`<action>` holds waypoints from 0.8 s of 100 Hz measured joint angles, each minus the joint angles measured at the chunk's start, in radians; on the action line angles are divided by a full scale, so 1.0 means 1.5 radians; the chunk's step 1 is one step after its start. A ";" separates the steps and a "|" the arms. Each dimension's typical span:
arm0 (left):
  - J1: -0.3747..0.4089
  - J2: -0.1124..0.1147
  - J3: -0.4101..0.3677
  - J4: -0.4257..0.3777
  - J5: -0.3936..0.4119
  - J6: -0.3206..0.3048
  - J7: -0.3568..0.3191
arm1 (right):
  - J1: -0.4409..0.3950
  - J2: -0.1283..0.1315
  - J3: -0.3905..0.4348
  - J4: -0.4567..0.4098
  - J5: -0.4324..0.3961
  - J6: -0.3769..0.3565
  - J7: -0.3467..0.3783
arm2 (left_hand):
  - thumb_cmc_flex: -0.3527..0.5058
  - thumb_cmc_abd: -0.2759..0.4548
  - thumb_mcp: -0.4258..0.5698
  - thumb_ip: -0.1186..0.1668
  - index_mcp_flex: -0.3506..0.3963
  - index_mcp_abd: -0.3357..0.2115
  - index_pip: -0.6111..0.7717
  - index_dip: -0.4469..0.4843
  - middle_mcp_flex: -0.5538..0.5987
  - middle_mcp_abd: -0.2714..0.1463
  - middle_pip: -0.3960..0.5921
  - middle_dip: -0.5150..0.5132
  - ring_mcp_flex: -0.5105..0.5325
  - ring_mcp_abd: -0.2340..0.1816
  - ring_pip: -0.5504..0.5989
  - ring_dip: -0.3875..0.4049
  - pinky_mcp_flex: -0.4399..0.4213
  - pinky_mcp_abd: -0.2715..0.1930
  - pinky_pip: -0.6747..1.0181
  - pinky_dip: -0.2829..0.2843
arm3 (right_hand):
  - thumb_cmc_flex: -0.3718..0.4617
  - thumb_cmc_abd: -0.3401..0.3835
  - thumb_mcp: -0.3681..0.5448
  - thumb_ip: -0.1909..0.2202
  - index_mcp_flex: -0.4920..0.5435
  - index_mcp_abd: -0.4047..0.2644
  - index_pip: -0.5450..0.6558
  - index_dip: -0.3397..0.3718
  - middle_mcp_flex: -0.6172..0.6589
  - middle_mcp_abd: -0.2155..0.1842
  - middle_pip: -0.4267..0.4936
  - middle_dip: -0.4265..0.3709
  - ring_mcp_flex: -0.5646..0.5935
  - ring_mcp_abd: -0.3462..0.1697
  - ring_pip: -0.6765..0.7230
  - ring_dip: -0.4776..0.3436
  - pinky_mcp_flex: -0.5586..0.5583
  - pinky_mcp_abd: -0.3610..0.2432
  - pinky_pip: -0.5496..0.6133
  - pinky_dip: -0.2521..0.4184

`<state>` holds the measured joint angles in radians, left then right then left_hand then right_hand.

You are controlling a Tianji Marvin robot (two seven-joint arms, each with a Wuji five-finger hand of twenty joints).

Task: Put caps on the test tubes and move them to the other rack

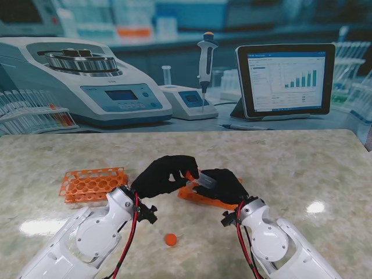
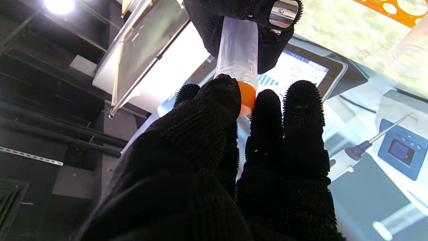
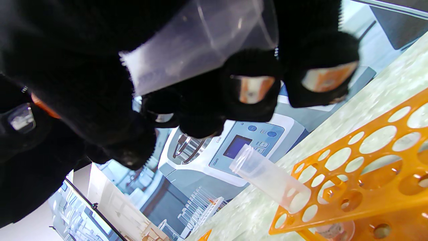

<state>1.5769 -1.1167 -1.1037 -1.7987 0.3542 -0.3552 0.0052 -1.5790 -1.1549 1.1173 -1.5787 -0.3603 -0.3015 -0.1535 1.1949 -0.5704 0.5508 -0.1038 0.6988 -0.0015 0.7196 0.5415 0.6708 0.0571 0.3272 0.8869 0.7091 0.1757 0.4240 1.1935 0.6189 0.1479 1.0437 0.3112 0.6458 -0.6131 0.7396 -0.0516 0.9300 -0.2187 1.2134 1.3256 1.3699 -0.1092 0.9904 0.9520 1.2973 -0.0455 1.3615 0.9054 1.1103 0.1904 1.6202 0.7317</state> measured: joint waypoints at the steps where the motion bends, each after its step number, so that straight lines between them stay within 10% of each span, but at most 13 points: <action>1: 0.000 0.000 0.000 0.000 0.000 0.000 0.000 | 0.000 0.000 0.000 0.000 0.000 0.000 0.000 | 0.000 0.000 0.000 0.000 0.000 0.000 0.000 0.000 0.000 0.000 0.000 0.000 0.000 0.000 0.000 0.000 0.000 0.000 0.000 0.000 | 0.000 0.000 0.000 0.000 0.000 0.000 0.000 0.000 0.000 0.000 0.000 0.000 0.000 0.000 0.000 0.000 0.000 0.000 0.000 0.000; 80: -0.017 -0.001 0.019 0.015 -0.001 0.009 -0.004 | -0.003 0.000 0.003 0.001 -0.001 -0.005 -0.002 | 0.000 0.000 0.000 0.000 0.000 0.000 0.000 0.000 0.000 0.000 -0.002 0.000 0.000 0.001 0.000 0.004 -0.006 0.003 0.000 0.000 | 0.003 0.000 -0.004 0.000 0.001 -0.001 -0.008 0.000 0.000 0.000 0.000 0.000 0.000 0.001 0.000 0.000 0.000 0.000 0.000 0.000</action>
<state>1.5515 -1.1188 -1.0750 -1.7760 0.3521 -0.3411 -0.0004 -1.5836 -1.1545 1.1223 -1.5768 -0.3616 -0.3085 -0.1562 1.1949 -0.5701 0.5508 -0.1038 0.6988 -0.0014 0.7196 0.5415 0.6702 0.0571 0.3240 0.8869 0.7091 0.1779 0.4236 1.2001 0.6103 0.1529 1.0433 0.3112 0.6502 -0.6131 0.7332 -0.0516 0.9317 -0.2205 1.2014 1.3257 1.3698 -0.1088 0.9904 0.9520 1.2973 -0.0444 1.3612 0.9050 1.1103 0.1904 1.6202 0.7317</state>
